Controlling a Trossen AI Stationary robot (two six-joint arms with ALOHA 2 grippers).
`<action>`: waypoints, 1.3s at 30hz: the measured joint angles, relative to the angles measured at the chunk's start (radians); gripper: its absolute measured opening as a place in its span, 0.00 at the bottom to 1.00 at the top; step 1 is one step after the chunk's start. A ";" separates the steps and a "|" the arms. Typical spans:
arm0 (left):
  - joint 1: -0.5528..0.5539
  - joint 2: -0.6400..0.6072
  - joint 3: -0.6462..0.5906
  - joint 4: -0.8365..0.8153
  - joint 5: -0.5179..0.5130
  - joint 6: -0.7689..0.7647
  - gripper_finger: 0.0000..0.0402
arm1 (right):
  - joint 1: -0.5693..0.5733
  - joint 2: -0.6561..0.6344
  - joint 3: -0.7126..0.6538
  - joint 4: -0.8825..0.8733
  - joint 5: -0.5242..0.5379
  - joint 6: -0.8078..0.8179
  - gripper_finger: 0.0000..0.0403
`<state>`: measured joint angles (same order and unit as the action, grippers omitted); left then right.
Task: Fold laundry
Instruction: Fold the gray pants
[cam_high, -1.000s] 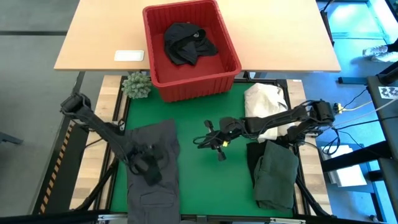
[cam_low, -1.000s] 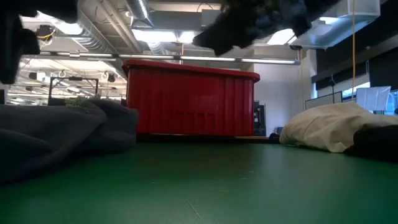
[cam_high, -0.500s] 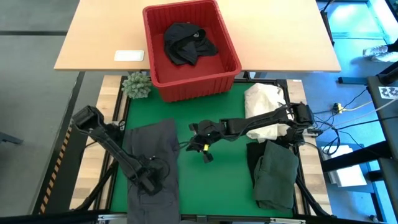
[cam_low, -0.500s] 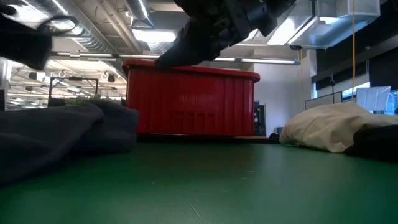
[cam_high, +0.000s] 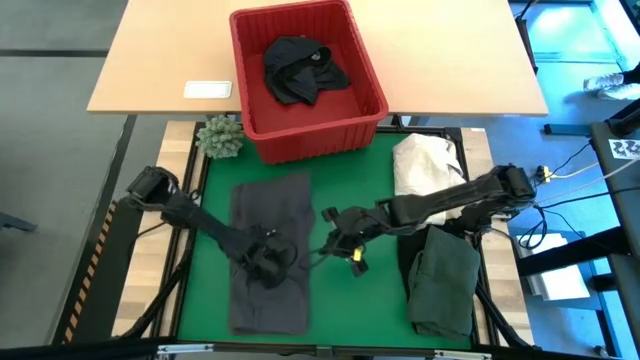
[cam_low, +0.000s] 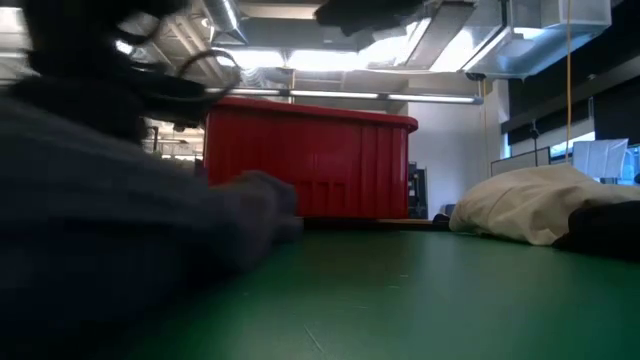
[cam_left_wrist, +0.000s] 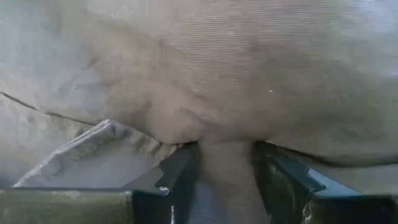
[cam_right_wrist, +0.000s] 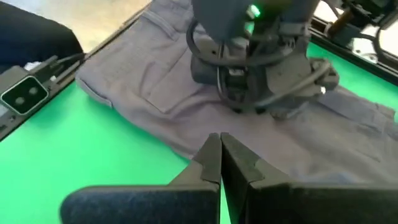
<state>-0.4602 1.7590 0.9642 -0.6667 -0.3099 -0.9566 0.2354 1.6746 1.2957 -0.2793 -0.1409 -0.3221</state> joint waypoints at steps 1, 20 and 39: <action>0.022 0.001 -0.001 0.023 -0.011 0.047 0.38 | 0.009 -0.011 0.000 -0.013 0.019 0.001 0.00; -0.061 -0.109 0.245 -0.009 -0.095 0.377 0.38 | -0.024 -0.034 -0.119 0.001 0.087 0.060 0.01; -0.194 0.130 0.241 0.236 0.052 0.205 0.02 | -0.391 0.200 -0.182 0.269 0.010 0.114 0.01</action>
<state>-0.6545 1.8889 1.2053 -0.4308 -0.2577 -0.7515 -0.1552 1.8744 1.1141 -0.0099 -0.1314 -0.2083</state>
